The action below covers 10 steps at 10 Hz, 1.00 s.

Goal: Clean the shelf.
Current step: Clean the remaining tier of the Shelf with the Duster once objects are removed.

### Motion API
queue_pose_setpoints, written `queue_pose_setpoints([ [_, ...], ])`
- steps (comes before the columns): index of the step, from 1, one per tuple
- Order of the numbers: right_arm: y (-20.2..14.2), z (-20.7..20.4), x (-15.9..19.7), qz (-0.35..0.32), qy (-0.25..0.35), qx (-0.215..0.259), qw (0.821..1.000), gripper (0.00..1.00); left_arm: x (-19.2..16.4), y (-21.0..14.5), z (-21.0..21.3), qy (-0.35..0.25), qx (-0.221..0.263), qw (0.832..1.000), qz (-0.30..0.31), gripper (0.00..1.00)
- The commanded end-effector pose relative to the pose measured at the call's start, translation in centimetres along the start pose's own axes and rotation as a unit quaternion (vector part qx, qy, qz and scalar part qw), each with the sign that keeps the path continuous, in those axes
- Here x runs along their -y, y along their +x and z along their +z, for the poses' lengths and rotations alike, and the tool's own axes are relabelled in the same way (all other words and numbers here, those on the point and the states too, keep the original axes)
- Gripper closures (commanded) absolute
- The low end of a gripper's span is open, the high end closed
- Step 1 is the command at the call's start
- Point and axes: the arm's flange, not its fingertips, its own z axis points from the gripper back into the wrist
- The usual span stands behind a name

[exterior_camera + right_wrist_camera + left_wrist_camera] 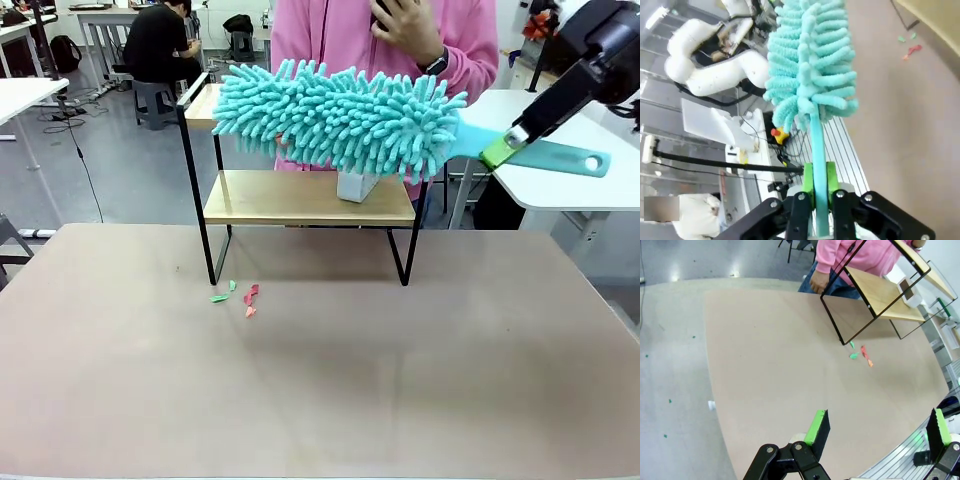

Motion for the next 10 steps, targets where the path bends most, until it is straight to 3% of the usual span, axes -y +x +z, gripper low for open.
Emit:
queue_pose_setpoints([
  [1,-4.2,4.8,-0.2,-0.007,0.074,0.139,0.987,0.88,0.1,0.0,0.0,-0.005,0.007,1.000,-0.009,0.00],
  [2,-8.3,8.0,0.5,-0.066,0.040,0.227,0.971,0.88,0.1,0.0,0.0,-0.005,0.007,1.000,-0.009,0.00],
  [3,-12.7,10.4,1.0,-0.098,0.065,0.319,0.941,0.88,0.1,0.0,0.0,-0.005,0.007,1.000,-0.009,0.00],
  [4,-16.7,11.5,2.1,-0.252,-0.026,0.389,0.886,0.88,0.1,0.0,0.0,-0.005,0.007,1.000,-0.009,0.00],
  [5,-19.4,11.3,1.9,-0.281,-0.003,0.382,0.881,0.88,0.1,0.0,0.0,-0.005,0.007,1.000,-0.009,0.00],
  [6,-21.6,10.5,2.2,-0.447,-0.074,0.327,0.829,0.88,0.1,0.0,0.0,-0.005,0.007,1.000,-0.009,0.00],
  [8,-21.9,8.9,3.7,-0.525,-0.056,0.231,0.818,0.88,0.1,0.0,0.0,-0.005,0.007,1.000,-0.009,0.00],
  [10,-20.4,8.7,5.1,-0.517,-0.046,0.239,0.820,0.88,0.1,0.0,0.0,-0.005,0.007,1.000,-0.009,0.00],
])
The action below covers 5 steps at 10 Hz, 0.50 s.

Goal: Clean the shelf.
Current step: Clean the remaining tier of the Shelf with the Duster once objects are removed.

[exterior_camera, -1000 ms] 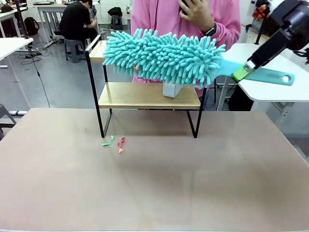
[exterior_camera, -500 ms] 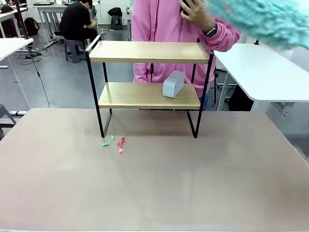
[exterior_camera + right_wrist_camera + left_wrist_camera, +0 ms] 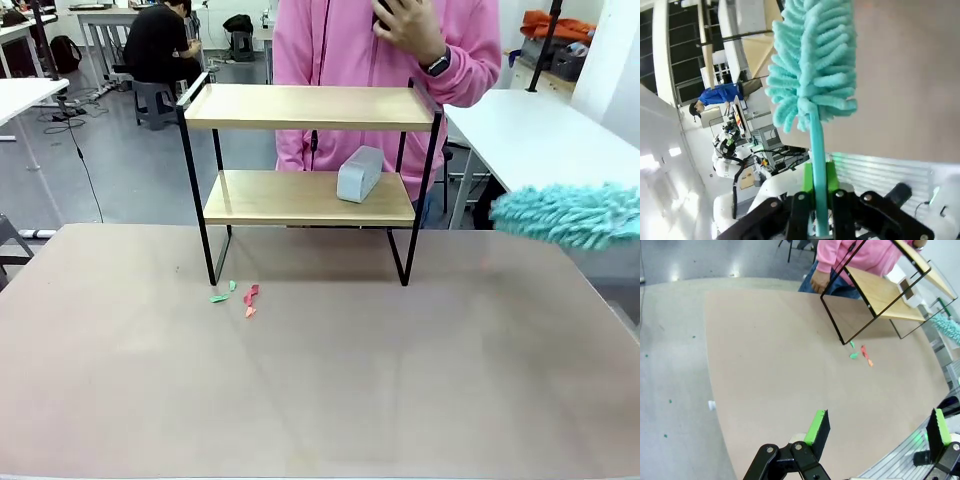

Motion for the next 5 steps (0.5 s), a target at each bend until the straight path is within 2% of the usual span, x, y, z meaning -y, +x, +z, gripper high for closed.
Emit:
queue_pose_setpoints([
  [1,1.6,-0.4,-3.3,-0.002,0.004,0.025,1.000,0.88,0.1,0.1,0.0,-0.006,0.007,1.000,-0.010,0.00],
  [2,0.0,0.0,0.0,0.000,0.000,0.000,1.000,0.88,0.1,0.1,0.0,-0.006,0.007,1.000,-0.010,0.00],
  [5,0.0,0.0,0.0,0.000,0.000,0.000,1.000,0.88,0.1,0.1,0.0,-0.006,0.007,1.000,-0.010,0.00],
])
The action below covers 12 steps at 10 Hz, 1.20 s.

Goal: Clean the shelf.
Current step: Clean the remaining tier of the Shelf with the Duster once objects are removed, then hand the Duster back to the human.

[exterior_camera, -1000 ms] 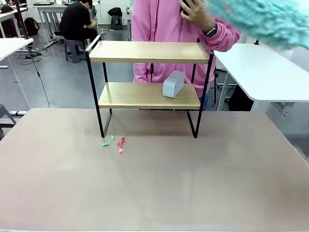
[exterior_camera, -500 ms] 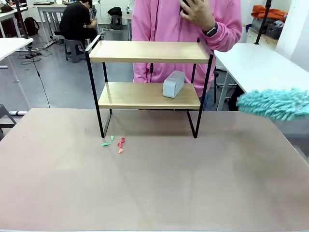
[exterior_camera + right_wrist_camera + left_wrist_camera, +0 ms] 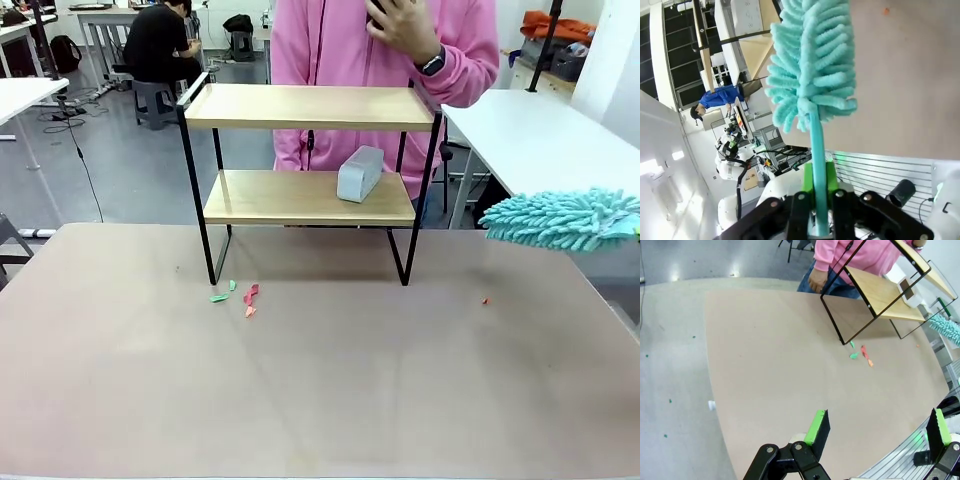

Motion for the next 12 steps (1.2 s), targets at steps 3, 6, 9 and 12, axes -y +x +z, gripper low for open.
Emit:
queue_pose_setpoints([
  [3,-0.27,0.06,0.18,0.013,0.001,0.000,1.000,0.88,0.14,0.05,0.00,-0.006,0.007,1.000,-0.009,0.00],
  [6,-0.27,0.06,0.18,0.013,0.001,0.000,1.000,0.88,0.14,0.05,0.00,-0.006,0.007,1.000,-0.009,0.00],
  [9,-0.27,0.06,0.18,0.013,0.001,0.000,1.000,0.88,0.14,0.05,0.00,-0.006,0.007,1.000,-0.009,0.00],
  [12,-0.27,0.06,0.18,0.013,0.001,0.000,1.000,0.88,0.14,0.05,0.00,-0.006,0.007,1.000,-0.009,0.00],
])
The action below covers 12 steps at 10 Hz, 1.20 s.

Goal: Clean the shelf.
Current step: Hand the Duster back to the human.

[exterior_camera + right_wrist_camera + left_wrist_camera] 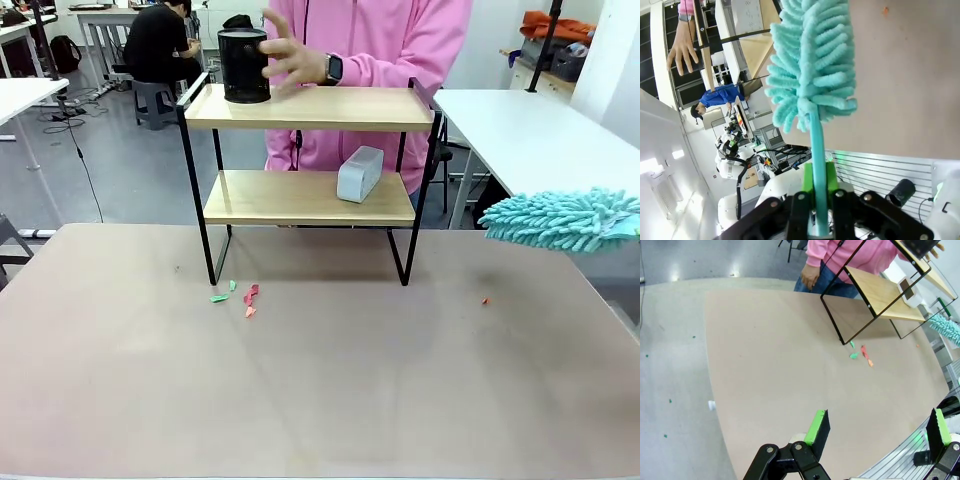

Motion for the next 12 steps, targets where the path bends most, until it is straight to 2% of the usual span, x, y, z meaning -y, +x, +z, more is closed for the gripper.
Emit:
queue_pose_setpoints([
  [1,-0.2,0.1,0.2,0.011,0.000,0.002,1.000,0.88,0.1,0.1,0.0,-0.006,0.007,1.000,-0.009,0.00],
  [2,0.0,0.0,0.0,0.000,0.000,0.000,1.000,0.88,0.0,0.0,0.0,0.000,0.000,1.000,0.000,0.00],
  [3,0.4,1.6,-1.5,0.017,-0.004,0.032,0.999,0.88,3.0,2.2,-0.3,-0.052,-0.004,0.998,-0.038,0.00],
  [5,-0.9,9.4,-6.2,0.138,0.047,0.052,0.988,0.88,10.1,4.8,-2.1,-0.134,-0.043,0.982,-0.123,0.00],
  [6,-2.9,11.5,-8.5,0.193,0.078,0.010,0.978,0.88,12.9,4.4,-4.2,-0.171,-0.083,0.970,-0.153,0.00],
  [7,-5.7,11.6,-10.4,0.264,0.083,-0.068,0.959,0.88,15.0,3.6,-7.0,-0.194,-0.118,0.959,-0.168,0.00],
  [9,-9.2,10.9,-10.9,0.380,0.100,-0.231,0.890,0.88,17.5,1.5,-11.2,-0.220,-0.177,0.941,-0.188,0.00],
  [10,-10.2,10.8,-10.5,0.440,0.121,-0.294,0.840,0.88,18.2,0.4,-12.6,-0.246,-0.208,0.928,-0.188,0.00],
  [11,-9.9,10.0,-10.0,0.422,0.120,-0.277,0.855,0.88,18.2,-0.6,-13.5,-0.234,-0.232,0.926,-0.183,0.00],
  [12,-11.3,10.6,-11.9,0.352,0.076,-0.177,0.916,0.88,18.5,1.2,-12.2,-0.225,-0.196,0.937,-0.182,0.00],
])
